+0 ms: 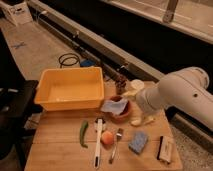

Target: Wipe tray with brush

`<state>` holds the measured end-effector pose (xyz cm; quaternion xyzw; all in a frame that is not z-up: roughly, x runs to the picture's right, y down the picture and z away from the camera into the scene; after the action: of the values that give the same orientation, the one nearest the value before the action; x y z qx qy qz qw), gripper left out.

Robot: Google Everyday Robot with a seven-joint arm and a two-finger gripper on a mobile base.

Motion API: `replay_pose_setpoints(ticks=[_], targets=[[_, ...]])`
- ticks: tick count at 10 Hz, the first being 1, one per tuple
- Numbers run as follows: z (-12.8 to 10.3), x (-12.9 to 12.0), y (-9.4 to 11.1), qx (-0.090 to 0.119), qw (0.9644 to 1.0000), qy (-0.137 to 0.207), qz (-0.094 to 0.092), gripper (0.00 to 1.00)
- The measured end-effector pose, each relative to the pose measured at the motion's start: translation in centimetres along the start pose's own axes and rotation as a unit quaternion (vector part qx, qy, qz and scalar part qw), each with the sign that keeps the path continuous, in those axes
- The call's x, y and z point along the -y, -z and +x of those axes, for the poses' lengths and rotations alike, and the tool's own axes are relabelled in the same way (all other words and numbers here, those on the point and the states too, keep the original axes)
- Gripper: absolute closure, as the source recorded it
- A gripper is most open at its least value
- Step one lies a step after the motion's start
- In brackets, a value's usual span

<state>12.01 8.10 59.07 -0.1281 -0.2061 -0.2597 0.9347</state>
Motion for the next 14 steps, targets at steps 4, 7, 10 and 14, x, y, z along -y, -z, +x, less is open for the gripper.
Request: replay_pose_setpoints(ticks=[4,7,10,14], targets=[[-2.7,2.8,-4.1,0.025,0.9984,0.042,-0.030,0.20],[-4.9,4.3,-6.9,0.036,0.9944,0.080,-0.059,0.20],[-8.5,7.3,-9.7,0.050,0.9890,0.122,-0.067,0.20],[-10.2,8.8,-11.0,0.067,0.9863,0.135,-0.065,0.20]])
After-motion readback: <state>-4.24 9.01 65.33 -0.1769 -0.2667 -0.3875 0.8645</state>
